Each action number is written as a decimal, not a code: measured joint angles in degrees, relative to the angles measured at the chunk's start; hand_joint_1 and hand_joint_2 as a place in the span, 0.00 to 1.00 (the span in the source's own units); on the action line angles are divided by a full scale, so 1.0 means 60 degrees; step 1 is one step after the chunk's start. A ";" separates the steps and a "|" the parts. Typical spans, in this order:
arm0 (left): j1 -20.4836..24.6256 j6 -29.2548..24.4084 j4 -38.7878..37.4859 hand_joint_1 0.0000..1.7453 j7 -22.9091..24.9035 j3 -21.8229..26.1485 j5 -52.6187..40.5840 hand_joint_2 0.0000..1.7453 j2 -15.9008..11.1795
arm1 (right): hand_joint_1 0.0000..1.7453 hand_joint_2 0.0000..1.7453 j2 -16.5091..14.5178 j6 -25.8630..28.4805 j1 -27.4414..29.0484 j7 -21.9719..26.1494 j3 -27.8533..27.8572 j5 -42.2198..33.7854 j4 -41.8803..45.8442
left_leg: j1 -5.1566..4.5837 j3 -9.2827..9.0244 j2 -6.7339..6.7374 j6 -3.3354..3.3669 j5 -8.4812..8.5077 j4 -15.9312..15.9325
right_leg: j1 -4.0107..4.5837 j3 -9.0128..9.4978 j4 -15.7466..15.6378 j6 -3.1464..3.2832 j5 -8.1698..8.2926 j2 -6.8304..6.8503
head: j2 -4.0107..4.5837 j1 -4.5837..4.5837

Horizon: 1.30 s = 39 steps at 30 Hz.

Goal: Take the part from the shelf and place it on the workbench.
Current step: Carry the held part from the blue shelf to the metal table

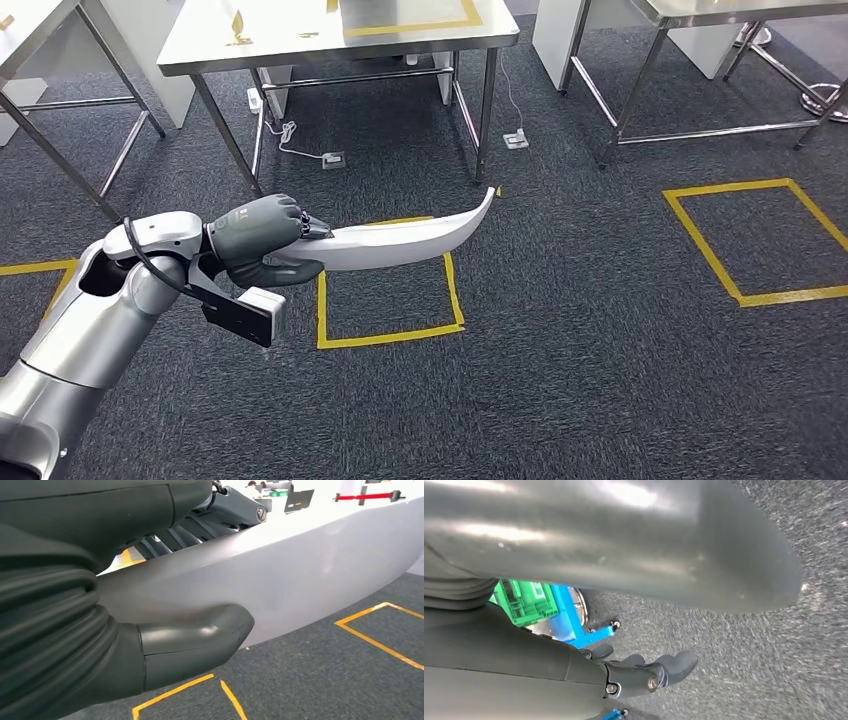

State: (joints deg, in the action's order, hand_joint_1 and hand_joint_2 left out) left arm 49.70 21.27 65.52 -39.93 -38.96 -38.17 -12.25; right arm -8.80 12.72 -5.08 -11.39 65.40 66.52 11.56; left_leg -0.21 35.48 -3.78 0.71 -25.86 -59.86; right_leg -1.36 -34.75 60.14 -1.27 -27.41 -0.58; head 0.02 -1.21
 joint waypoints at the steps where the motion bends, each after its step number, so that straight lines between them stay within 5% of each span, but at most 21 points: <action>1: 0.0051 0.0001 -0.0031 1.00 -0.0001 -0.0028 0.0049 1.00 -0.0012 | 0.00 0.00 -0.0012 0.0002 0.0005 -0.0001 0.0014 -0.0005 0.0000 | -0.0007 -0.0019 0.0008 0.0054 0.0010 0.0025 | 0.0011 0.0001 0.0001 0.0020 0.0004 -0.0009 | -0.0001 -0.0001; 9: 0.0387 0.0030 -0.0231 1.00 0.0057 -0.0057 0.0338 1.00 -0.0188 | 0.00 0.00 -0.0108 0.0004 0.0017 0.0000 0.0060 -0.0066 0.0000 | -0.0008 -0.0095 0.0068 -0.0128 0.0017 0.0136 | 0.0007 0.0008 -0.0005 0.0131 -0.0006 -0.0045 | 0.0000 0.0001; 15: 0.0397 -0.0230 -0.0288 1.00 0.0229 -0.0039 0.0284 1.00 -0.0337 | 0.00 0.00 -0.0241 -0.0005 0.0029 -0.0032 0.0080 -0.0077 -0.0001 | -0.0014 -0.0377 0.0077 0.0082 -0.0015 0.0504 | -0.0006 0.0055 0.0158 -0.0020 0.0238 -0.0034 | -0.0001 0.0014; 17: 0.0412 -0.0319 -0.0301 1.00 0.0281 -0.0046 0.0200 1.00 -0.0329 | 0.00 0.00 -0.0252 -0.0002 0.0021 -0.0077 0.0083 -0.0069 0.0000 | 0.0040 -0.0620 0.0087 0.0124 -0.0031 0.0632 | 0.0011 -0.0195 0.0613 -0.0075 -0.0014 -0.0019 | 0.0000 0.0047; 20: 0.0338 -0.0401 -0.0335 1.00 0.0379 -0.0057 0.0116 1.00 -0.0317 | 0.00 0.00 -0.0260 0.0004 0.0030 -0.0095 0.0083 -0.0015 0.0000 | 0.0067 -0.0674 0.0098 0.0115 -0.0124 0.0607 | -0.0025 -0.1133 0.2030 -0.0188 -0.0650 -0.0007 | 0.0000 0.0078; 22: 0.0258 -0.0424 -0.0353 1.00 0.0391 -0.0059 0.0105 1.00 -0.0322 | 0.00 0.00 -0.0260 0.0005 0.0058 -0.0103 0.0083 0.0020 0.0000 | 0.0125 -0.0718 0.0080 0.0029 -0.0246 0.0540 | -0.0092 -0.1353 0.2052 -0.0304 -0.0412 0.0006 | 0.0000 0.0078; 25: 0.0224 -0.0450 -0.0365 1.00 0.0393 -0.0057 0.0102 1.00 -0.0333 | 0.00 0.00 -0.0290 -0.0001 0.0101 -0.0094 0.0083 0.0036 -0.0003 | 0.0243 -0.0793 0.0063 -0.0229 -0.0557 0.0294 | -0.0217 -0.0760 0.0474 -0.0481 0.0391 -0.0034 | 0.0000 0.0099; 27: 0.0221 -0.0463 -0.0372 1.00 0.0393 -0.0054 0.0090 1.00 -0.0345 | 0.00 0.00 -0.0319 -0.0004 0.0122 -0.0036 0.0083 0.0047 0.0011 | 0.0228 -0.0777 0.0040 -0.0394 -0.0764 0.0189 | -0.0208 -0.0568 0.0121 -0.0322 0.0289 -0.0062 | 0.0000 0.0128; 30: 0.0242 -0.0474 -0.0365 1.00 0.0382 -0.0043 0.0074 1.00 -0.0376 | 0.00 0.00 -0.0322 -0.0001 0.0150 -0.0110 0.0086 0.0061 0.0031 | 0.0228 -0.0794 0.0081 -0.0529 -0.0733 -0.0126 | -0.0189 -0.0315 0.0168 0.0074 0.0038 -0.0017 | 0.0000 0.0129; 33: 0.0277 -0.0478 -0.0362 1.00 0.0342 -0.0030 0.0086 1.00 -0.0430 | 0.00 0.00 -0.0324 0.0001 0.0167 -0.0216 0.0086 0.0082 0.0036 | 0.0226 0.0155 0.0456 -0.0605 -0.0378 -0.1642 | -0.0155 0.0191 0.0055 0.0259 -0.0273 0.0026 | 0.0000 0.0107; 35: 0.0262 -0.0478 -0.0387 1.00 0.0327 -0.0034 0.0097 1.00 -0.0475 | 0.00 0.00 -0.0322 0.0001 0.0183 -0.0214 0.0087 0.0087 0.0036 | 0.0214 0.1061 0.0560 -0.0594 -0.0837 -0.2512 | -0.0125 0.0599 -0.0037 0.0305 -0.0537 0.0053 | 0.0000 0.0107; 37: 0.0246 -0.0478 -0.0417 1.00 0.0325 -0.0037 0.0103 1.00 -0.0521 | 0.00 0.00 -0.0324 0.0001 0.0190 -0.0215 0.0087 0.0084 0.0036 | 0.0180 0.1623 0.0575 -0.0514 -0.1466 -0.2493 | -0.0102 0.1060 -0.0107 0.0315 -0.0848 0.0059 | 0.0000 0.0106; 38: 0.0243 -0.0478 -0.0429 1.00 0.0323 -0.0037 0.0107 1.00 -0.0544 | 0.00 0.00 -0.0325 0.0001 0.0191 -0.0215 0.0087 0.0083 0.0036 | 0.0141 0.1734 0.0577 -0.0441 -0.1502 -0.2136 | -0.0093 0.1309 -0.0147 0.0310 -0.1014 0.0059 | 0.0000 0.0106; 39: 0.0238 -0.0478 -0.0439 1.00 0.0321 -0.0037 0.0111 1.00 -0.0571 | 0.00 0.00 -0.0327 0.0001 0.0193 -0.0215 0.0087 0.0082 0.0036 | 0.0079 0.1759 0.0582 -0.0342 -0.1152 -0.1599 | -0.0085 0.1555 -0.0203 0.0301 -0.1177 0.0062 | 0.0000 0.0105</action>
State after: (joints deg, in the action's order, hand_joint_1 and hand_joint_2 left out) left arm 51.13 18.40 62.89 -38.00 -39.19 -37.50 -15.67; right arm -10.76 12.72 -3.92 -12.68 65.92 67.01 11.78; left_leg 0.26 46.03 -0.29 -1.35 -32.77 -69.45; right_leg -1.86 -25.42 58.92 0.54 -34.47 -0.21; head 0.02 -0.58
